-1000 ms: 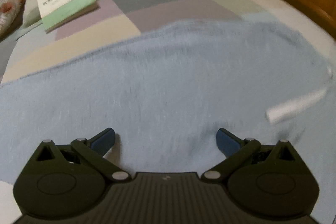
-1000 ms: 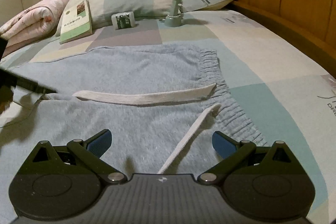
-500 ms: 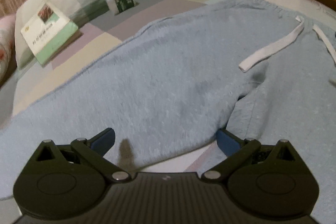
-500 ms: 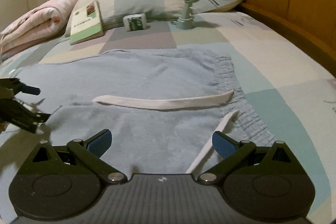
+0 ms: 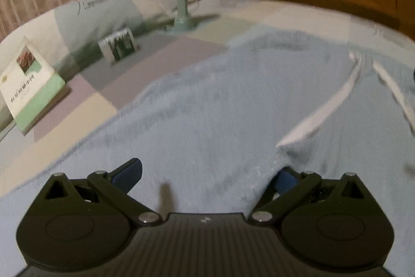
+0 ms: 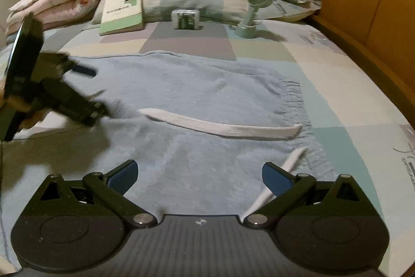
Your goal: Fold clothes
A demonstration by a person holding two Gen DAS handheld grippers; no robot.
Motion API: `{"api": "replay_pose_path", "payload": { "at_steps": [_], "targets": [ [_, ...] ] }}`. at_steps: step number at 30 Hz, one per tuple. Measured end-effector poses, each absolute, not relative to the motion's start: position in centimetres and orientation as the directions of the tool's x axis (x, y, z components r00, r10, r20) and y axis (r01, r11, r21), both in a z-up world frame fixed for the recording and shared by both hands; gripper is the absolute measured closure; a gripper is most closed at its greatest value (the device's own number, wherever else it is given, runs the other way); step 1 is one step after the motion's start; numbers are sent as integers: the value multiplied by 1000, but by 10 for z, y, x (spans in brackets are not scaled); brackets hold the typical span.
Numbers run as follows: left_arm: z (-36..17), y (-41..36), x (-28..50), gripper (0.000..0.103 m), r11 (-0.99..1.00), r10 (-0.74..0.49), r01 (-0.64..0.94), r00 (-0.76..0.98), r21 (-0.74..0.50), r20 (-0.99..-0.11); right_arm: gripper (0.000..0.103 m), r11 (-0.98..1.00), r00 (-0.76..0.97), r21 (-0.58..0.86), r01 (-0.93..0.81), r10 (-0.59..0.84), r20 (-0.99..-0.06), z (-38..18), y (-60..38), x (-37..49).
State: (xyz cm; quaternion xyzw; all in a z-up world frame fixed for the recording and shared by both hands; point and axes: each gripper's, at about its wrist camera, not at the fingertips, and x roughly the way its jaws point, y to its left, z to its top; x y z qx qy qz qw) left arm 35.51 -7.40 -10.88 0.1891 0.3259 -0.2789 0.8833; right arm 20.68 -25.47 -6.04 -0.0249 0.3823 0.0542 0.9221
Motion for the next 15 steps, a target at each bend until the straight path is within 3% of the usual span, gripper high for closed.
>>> {"api": "replay_pose_path", "payload": {
  "at_steps": [11, 15],
  "targets": [
    [-94, -63, 368, 2, 740, -446, 667, 582, 86, -680, 0, 824, 518, 179, -538, 490, -701, -82, -176, 259],
    [-96, -62, 368, 2, 737, -455, 673, 561, 62, -692, 0, 830, 495, 194, -523, 482, -723, -111, -158, 292]
  ]
}}
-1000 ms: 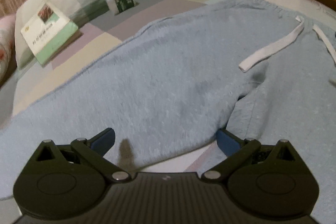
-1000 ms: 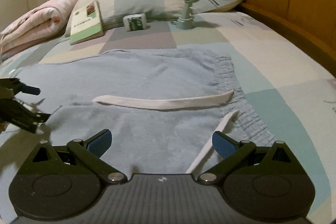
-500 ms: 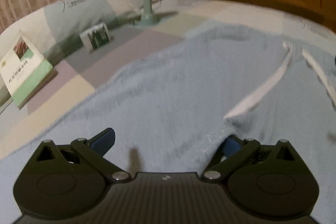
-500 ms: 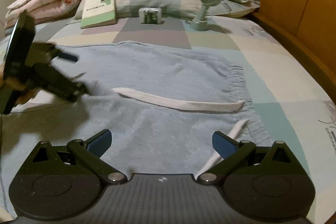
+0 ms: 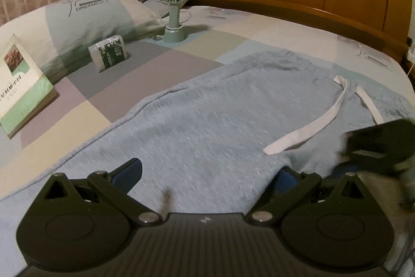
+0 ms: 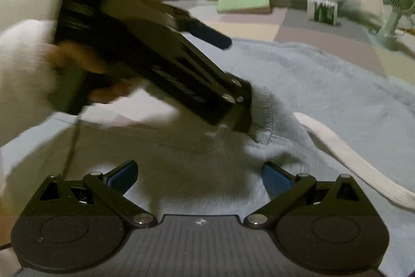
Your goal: Fold clothes
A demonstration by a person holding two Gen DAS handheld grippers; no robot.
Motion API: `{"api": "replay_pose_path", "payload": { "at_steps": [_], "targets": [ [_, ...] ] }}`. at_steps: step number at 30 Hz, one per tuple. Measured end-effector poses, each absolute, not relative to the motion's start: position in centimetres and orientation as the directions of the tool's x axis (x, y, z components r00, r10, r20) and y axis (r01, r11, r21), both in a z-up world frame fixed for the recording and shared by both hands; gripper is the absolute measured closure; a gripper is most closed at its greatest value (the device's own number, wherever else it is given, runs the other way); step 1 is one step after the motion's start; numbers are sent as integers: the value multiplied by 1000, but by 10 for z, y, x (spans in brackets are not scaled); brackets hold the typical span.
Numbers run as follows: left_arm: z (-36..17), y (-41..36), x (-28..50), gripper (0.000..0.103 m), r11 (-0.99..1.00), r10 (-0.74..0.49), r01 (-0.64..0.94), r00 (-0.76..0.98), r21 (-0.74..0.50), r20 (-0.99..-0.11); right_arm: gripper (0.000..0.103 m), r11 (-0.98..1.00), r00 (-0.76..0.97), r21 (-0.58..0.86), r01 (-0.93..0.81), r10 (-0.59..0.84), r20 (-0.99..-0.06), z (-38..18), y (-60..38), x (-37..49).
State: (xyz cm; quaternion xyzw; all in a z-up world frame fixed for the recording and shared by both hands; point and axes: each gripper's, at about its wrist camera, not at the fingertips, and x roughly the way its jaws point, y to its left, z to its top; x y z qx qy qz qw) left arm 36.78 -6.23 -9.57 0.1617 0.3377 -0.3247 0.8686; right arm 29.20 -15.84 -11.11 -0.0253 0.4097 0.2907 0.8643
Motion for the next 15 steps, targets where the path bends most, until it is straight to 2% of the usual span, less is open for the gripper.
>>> {"api": "replay_pose_path", "payload": {
  "at_steps": [4, 11, 13, 15],
  "targets": [
    [-102, -58, 360, 2, 733, -449, 678, 541, 53, -711, 0, 841, 527, 238, -487, 500, -687, -120, -164, 297],
    [-107, -44, 331, 1, 681, -483, 731, 503, 53, -717, 0, 856, 518, 242, -457, 477, -710, -109, -195, 262],
    [-114, -50, 327, 1, 680, -458, 727, 519, 91, -722, 0, 870, 534, 235, -433, 458, -711, -106, -203, 255],
    [-123, -56, 329, 1, 712, -381, 684, 567, 160, -730, 0, 883, 551, 232, -408, 441, -709, -104, -210, 250]
  ]
}}
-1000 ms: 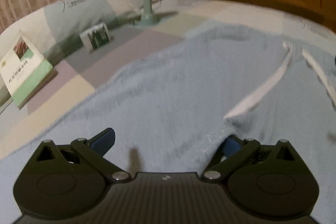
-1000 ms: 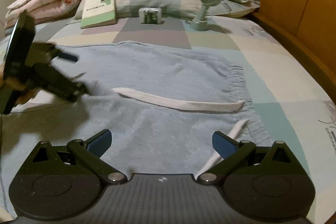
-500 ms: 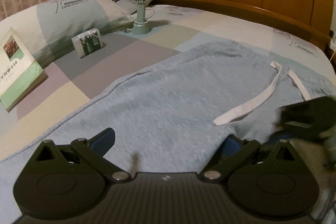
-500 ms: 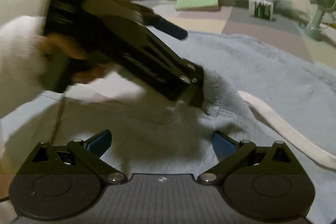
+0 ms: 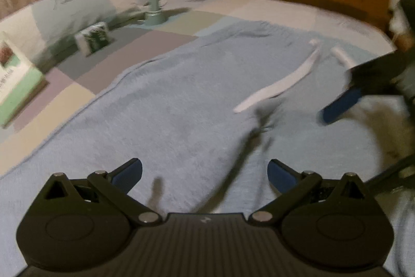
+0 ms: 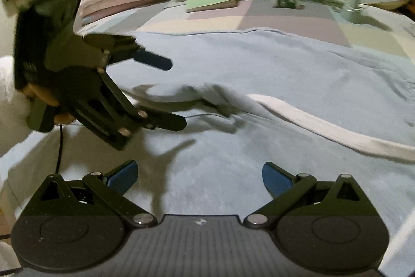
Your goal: Fold clothes
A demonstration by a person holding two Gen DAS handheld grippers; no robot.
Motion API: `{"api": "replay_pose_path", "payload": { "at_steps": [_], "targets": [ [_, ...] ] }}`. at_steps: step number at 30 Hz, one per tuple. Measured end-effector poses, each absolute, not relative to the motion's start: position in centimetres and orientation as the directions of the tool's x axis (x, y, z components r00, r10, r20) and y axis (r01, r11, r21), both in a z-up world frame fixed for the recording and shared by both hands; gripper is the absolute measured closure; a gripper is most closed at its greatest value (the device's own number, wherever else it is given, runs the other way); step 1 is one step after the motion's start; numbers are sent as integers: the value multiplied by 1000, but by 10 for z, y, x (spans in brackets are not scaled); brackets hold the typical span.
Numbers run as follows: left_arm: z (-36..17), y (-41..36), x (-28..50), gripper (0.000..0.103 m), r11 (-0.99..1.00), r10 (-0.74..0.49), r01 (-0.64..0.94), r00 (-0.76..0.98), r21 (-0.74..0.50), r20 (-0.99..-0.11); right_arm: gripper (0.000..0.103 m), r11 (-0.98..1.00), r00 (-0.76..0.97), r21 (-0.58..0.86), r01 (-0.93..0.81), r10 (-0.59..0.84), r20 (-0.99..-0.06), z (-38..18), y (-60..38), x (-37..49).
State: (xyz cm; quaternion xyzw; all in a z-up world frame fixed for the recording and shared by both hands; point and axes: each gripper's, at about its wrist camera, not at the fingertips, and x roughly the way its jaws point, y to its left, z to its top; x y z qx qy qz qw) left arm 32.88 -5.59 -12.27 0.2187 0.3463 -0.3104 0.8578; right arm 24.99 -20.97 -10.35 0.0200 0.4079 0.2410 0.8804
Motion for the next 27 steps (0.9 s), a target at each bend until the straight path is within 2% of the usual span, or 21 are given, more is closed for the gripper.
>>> {"api": "replay_pose_path", "payload": {
  "at_steps": [2, 5, 9, 20, 24, 27],
  "targets": [
    [-129, -53, 333, 0, 738, -320, 649, 578, 185, -751, 0, 892, 564, 226, -392, 427, -707, -102, -216, 245],
    [-129, -32, 335, 0, 779, -323, 618, 545, 110, -774, 0, 909, 572, 188, -371, 383, -725, -105, -227, 237],
    [-121, -11, 323, 1, 798, -310, 592, 564, 113, -765, 0, 927, 595, 154, -341, 340, -728, -104, -244, 228],
    [-84, 14, 260, 1, 764, -363, 637, 561, 107, -744, 0, 981, 651, -62, -185, 75, -756, -99, -301, 202],
    [-83, 21, 229, 1, 705, -499, 707, 440, -55, -747, 0, 985, 626, -52, -164, 63, -778, -105, -321, 189],
    [-103, 14, 221, 1, 685, -514, 721, 373, -107, -772, 0, 978, 586, -34, -206, 95, -805, -120, -320, 190]
  ]
}}
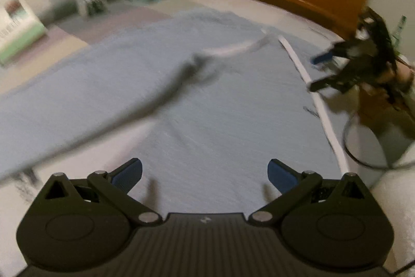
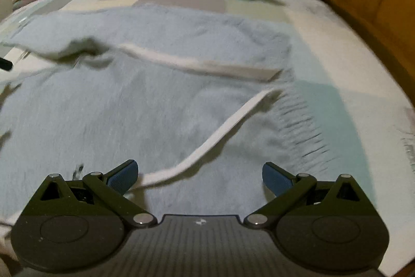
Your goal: Fold clothes
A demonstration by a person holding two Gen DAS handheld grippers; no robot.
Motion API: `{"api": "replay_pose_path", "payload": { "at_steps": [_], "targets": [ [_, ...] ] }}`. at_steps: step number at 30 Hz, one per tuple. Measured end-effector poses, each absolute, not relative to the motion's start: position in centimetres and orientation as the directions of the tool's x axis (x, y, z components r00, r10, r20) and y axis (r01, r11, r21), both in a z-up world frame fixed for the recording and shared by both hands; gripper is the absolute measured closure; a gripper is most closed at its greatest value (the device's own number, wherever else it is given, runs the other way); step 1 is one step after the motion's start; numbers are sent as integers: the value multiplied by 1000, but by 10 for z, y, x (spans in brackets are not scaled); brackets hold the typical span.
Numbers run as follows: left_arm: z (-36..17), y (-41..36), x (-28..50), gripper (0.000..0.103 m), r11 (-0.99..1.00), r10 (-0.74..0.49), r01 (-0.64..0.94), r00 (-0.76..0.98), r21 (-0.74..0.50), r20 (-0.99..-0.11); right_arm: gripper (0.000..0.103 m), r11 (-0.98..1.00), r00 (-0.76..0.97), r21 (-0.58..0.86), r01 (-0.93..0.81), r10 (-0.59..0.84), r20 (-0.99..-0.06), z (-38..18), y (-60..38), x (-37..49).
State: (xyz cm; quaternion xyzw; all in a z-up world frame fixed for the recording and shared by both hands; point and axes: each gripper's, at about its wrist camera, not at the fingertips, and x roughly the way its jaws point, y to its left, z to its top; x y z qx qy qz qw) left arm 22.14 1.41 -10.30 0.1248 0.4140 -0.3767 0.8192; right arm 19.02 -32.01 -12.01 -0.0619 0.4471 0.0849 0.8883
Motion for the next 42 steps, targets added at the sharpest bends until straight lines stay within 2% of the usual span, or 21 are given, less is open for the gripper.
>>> {"api": "replay_pose_path", "payload": {
  "at_steps": [4, 10, 12, 16, 20, 28, 33, 38, 42],
  "targets": [
    [-127, 22, 221, 1, 751, -400, 659, 403, -42, -823, 0, 977, 580, 12, -214, 137, -803, -127, -333, 186],
    [-119, 35, 208, 1, 775, -340, 632, 426, 7, -838, 0, 980, 559, -40, -195, 78, -825, -114, -336, 173],
    [-114, 27, 206, 1, 769, -370, 639, 429, -12, -824, 0, 980, 574, -32, -196, 89, -814, -104, -325, 174],
    [-110, 9, 201, 1, 731, -427, 682, 426, -27, -797, 0, 949, 621, 23, -313, 224, -751, -89, -283, 178],
    [-103, -7, 204, 1, 709, -465, 705, 445, -21, -766, 0, 911, 579, 1, -413, 264, -771, -109, -236, 190],
    [-72, -46, 266, 1, 676, -545, 736, 528, 30, -651, 0, 927, 576, 49, -372, 272, -771, -131, -233, 191],
    [-81, -85, 304, 1, 637, -608, 771, 505, 3, -613, 0, 934, 589, 50, -355, 265, -763, -132, -233, 186],
    [-116, -95, 308, 1, 589, -615, 802, 364, -100, -700, 0, 935, 604, 49, -352, 266, -751, -134, -233, 184],
    [-137, -87, 294, 1, 573, -548, 819, 354, -31, -758, 0, 935, 614, 52, -352, 272, -741, -136, -234, 182]
  ]
}}
